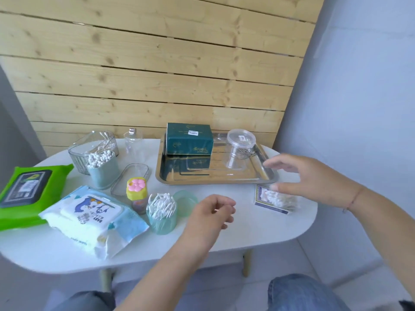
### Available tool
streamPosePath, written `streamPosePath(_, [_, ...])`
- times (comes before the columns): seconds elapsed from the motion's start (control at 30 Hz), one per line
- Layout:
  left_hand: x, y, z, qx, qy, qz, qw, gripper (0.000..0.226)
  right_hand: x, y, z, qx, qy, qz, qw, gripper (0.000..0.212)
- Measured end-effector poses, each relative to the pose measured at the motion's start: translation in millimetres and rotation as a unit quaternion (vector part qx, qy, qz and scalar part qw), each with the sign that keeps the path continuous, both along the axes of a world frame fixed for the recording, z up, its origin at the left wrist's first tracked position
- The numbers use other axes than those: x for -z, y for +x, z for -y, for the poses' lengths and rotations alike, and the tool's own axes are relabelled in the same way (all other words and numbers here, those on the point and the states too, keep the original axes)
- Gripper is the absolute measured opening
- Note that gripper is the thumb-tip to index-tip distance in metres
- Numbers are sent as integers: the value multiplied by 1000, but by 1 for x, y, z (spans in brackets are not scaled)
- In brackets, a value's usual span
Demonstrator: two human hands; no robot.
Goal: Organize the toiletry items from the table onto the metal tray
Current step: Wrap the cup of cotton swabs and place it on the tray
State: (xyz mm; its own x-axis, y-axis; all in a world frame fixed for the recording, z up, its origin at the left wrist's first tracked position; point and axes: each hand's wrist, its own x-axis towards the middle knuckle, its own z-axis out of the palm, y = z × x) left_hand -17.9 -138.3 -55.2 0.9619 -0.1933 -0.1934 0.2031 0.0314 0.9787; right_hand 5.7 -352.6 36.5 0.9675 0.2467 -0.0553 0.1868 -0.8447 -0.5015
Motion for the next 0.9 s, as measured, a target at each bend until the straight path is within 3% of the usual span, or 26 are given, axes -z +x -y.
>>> streamPosePath(0.1, [-11, -2, -17, -38, 161, 164, 972, 16, 13, -2, -55, -42, 116, 9, 992, 34])
streamPosePath(0.23, [-36, 4, -81, -131, 222, 271, 928, 14, 36, 11, -131, -127, 125, -21, 984, 54])
streamPosePath(0.33, [-37, 8, -129, -165, 296, 276, 900, 19, 57, 25, -155, -133, 87, -20, 987, 72])
streamPosePath(0.43, [-25, 9, -152, -134, 391, 257, 874, 65, 81, 37, -157, -108, 36, -30, 993, 79])
streamPosePath(0.53, [-15, 5, -147, -71, 435, 268, 857, 86, 101, 42, -159, -88, -33, -47, 994, 87])
streamPosePath(0.67, [-1, 4, -131, -2, 482, 272, 833, 93, 108, 47, -163, -72, -80, -1, 994, 81])
streamPosePath(0.9, [8, 15, -123, 15, 570, 274, 774, 91, 110, 40, -164, -35, -102, 29, 994, 78])
